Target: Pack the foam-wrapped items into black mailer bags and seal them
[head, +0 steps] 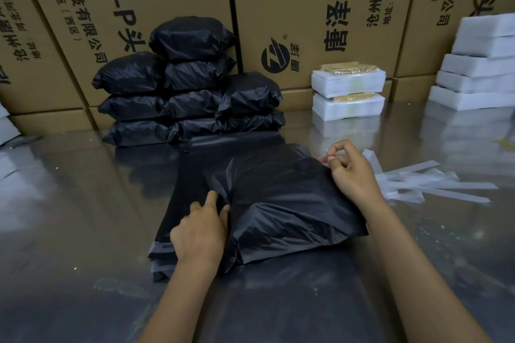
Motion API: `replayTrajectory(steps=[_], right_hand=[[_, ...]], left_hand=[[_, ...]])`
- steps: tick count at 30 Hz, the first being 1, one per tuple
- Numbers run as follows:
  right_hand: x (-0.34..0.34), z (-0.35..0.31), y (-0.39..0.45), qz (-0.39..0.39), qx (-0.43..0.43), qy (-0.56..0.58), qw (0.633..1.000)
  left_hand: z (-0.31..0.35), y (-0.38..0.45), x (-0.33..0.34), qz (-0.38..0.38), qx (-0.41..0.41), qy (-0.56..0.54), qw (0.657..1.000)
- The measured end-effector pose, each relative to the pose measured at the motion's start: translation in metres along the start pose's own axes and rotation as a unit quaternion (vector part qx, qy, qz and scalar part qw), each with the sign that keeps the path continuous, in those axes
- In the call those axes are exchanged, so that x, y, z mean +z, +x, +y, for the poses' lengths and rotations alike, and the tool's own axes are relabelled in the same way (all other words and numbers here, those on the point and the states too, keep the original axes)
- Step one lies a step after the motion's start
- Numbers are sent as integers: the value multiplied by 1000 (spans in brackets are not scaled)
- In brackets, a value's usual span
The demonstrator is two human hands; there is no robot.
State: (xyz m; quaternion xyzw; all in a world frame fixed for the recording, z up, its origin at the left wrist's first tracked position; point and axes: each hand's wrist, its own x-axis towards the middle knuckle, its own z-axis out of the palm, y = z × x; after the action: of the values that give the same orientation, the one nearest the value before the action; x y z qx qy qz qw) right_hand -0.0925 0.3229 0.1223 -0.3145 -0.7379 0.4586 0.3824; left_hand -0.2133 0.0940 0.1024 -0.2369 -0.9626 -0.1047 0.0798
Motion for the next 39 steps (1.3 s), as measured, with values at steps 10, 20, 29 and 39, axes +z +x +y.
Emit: replayTrajectory(steps=[10,20,29,39], right_hand=[[-29,29,6,44,10,4,999],[-48,40,10,138,32,-91,986],[-58,52,5,265,78,-246,929],[-55,46,-4,250,126,-320,905]], left_hand=[[33,9,-44,129,205,-317,917],[143,42,-34,-215,309,-10,926],[171,55,-33,-241,257,40,935],[174,36,-28,-174,179,-24,968]])
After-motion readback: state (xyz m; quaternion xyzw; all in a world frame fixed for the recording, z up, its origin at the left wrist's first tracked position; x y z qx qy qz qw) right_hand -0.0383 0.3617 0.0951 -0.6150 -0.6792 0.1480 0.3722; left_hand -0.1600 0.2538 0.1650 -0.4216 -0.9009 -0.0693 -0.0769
